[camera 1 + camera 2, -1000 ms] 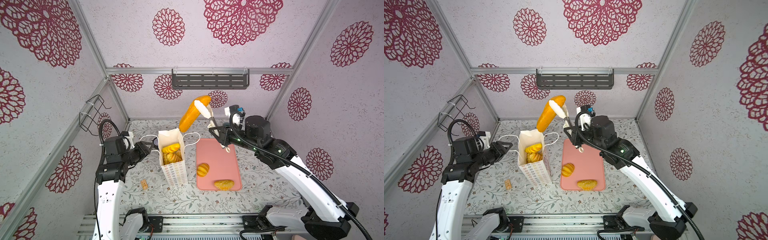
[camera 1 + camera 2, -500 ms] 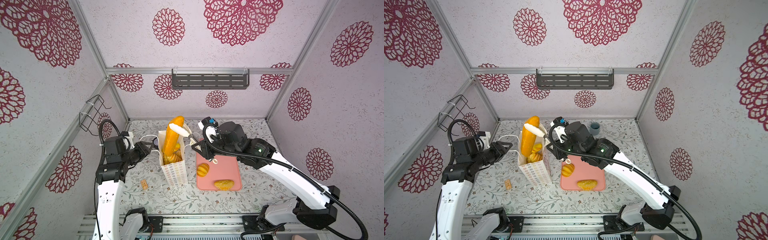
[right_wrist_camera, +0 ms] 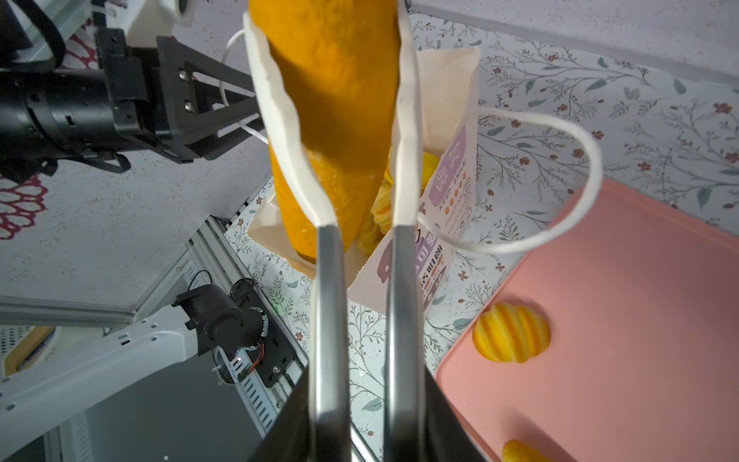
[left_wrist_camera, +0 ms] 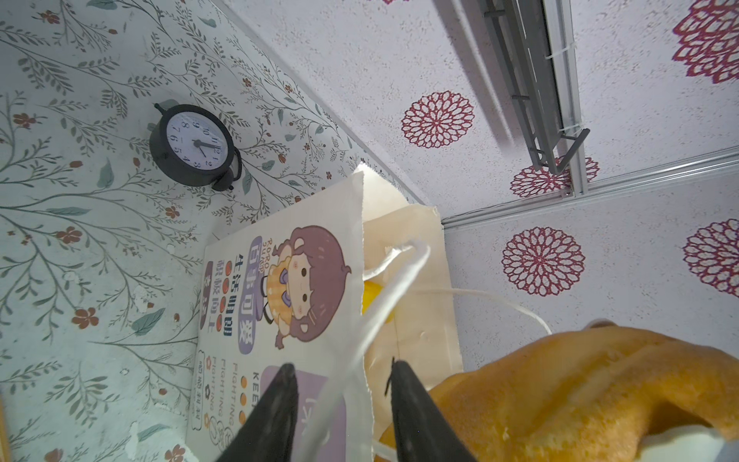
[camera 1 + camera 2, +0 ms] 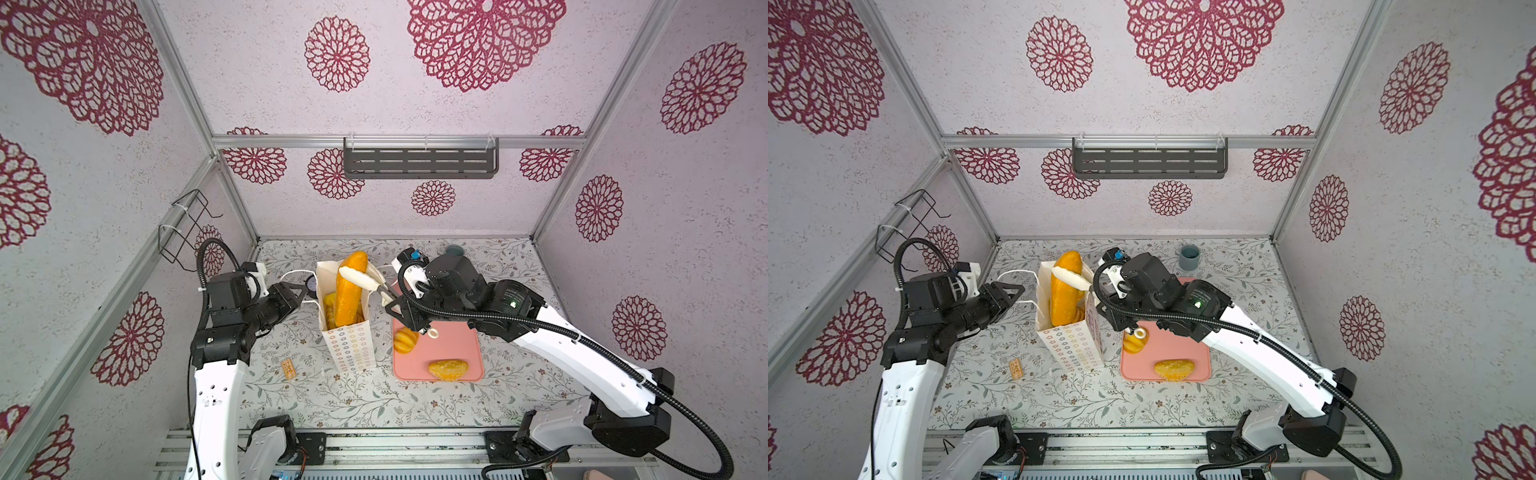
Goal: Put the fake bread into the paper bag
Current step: 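Lower the yellow loaf into the bag opening and open the tongs, then swing the empty tongs with the right gripper back over the tray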
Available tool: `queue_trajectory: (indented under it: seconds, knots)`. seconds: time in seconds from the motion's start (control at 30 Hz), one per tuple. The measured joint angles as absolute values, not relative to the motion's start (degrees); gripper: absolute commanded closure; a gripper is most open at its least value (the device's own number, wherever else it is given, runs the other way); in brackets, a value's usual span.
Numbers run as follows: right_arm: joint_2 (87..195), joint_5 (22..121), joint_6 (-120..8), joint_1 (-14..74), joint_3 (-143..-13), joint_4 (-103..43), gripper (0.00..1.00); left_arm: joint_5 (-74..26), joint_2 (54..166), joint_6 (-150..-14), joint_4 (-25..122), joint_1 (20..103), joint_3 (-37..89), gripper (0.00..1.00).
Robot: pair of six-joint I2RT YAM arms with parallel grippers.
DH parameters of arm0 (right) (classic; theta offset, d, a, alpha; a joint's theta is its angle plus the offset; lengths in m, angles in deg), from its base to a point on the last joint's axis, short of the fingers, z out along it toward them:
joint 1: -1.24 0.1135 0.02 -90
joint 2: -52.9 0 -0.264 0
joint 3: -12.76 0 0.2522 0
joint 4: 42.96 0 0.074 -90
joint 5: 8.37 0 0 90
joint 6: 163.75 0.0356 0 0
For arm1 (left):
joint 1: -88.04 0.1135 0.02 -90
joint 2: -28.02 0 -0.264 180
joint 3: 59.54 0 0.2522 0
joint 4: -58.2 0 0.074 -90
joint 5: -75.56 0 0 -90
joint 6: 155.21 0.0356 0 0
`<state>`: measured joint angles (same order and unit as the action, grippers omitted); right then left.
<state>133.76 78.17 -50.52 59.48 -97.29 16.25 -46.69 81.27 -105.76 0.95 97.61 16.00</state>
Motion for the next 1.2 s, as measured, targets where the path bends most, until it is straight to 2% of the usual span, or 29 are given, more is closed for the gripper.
queue_trajectory:
  seconds: [0.07, 0.2, 0.73, 1.2]
  knots:
    - [133.9, 78.5, -50.4, 59.5, -97.3, 16.1, 0.49, -46.7, 81.3, -105.8, 0.8, 97.6, 16.0, 0.58]
    - [133.9, 78.7, -50.7, 59.5, -97.3, 15.4, 0.47, -46.7, 81.3, -105.7, 0.8, 97.6, 16.0, 0.58]
    - [133.2, 83.4, -50.3, 59.1, -97.0, 14.3, 0.48, -46.7, 81.4, -105.8, 0.8, 97.6, 16.0, 0.58]
    - [120.0, 84.2, -45.7, 49.9, -87.8, 12.9, 0.52, -46.9, 82.0, -105.7, 0.8, 97.6, 16.5, 0.55]
